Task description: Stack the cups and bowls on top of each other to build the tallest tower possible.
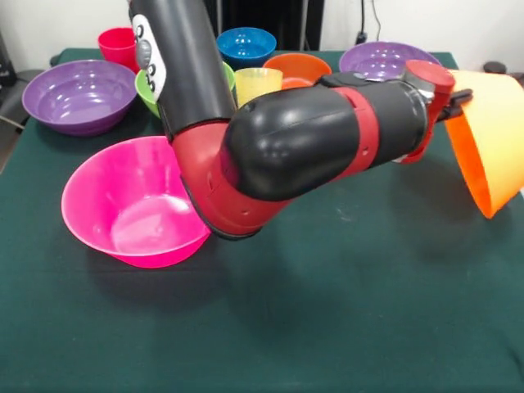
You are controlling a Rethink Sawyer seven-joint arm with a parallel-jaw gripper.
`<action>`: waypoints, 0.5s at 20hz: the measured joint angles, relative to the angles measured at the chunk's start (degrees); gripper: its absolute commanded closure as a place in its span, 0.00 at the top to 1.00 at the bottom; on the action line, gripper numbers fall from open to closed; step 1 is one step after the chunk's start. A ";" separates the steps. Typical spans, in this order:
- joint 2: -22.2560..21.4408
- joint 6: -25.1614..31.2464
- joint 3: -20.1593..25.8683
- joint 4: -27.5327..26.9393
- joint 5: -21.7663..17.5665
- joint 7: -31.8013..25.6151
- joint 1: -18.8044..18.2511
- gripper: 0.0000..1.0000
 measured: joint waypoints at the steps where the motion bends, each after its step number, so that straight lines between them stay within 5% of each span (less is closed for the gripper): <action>1: 0.34 1.10 0.02 -0.32 0.26 -0.25 -0.03 0.00; 10: 5.29 5.56 1.63 -0.10 5.85 -0.51 -0.27 0.00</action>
